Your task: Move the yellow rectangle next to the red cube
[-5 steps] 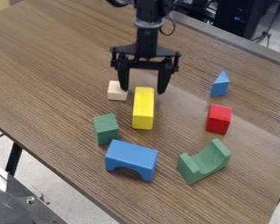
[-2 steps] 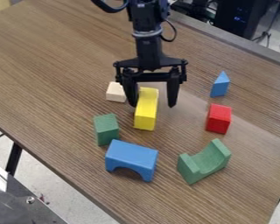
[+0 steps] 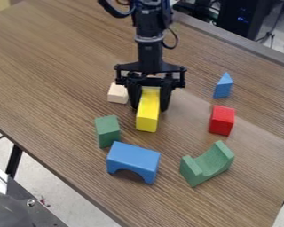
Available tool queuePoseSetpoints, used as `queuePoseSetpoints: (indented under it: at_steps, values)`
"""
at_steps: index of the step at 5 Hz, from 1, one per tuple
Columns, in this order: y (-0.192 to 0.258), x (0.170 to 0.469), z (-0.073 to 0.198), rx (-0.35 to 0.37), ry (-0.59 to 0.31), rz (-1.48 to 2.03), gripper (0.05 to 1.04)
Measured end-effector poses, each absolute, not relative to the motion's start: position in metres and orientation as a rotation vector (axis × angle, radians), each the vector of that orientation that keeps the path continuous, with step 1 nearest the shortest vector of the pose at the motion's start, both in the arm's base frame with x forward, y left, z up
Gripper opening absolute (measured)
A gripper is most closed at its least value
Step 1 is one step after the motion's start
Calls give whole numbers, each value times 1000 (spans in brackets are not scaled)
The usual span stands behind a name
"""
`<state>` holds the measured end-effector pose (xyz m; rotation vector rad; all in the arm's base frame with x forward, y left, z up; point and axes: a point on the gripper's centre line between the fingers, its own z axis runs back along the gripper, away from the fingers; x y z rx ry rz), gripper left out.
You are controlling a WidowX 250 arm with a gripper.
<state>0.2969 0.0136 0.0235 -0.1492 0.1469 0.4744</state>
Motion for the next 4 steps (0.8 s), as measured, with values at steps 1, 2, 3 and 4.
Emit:
queuePoseSetpoints:
  at_steps: [1,2,3,4]
  values:
    - [15,300,23,-142,127,479,584]
    - [16,301,23,-140,122,472,584]
    - [12,302,24,-130,110,438,584]
    - [0,314,31,-127,66,383,584]
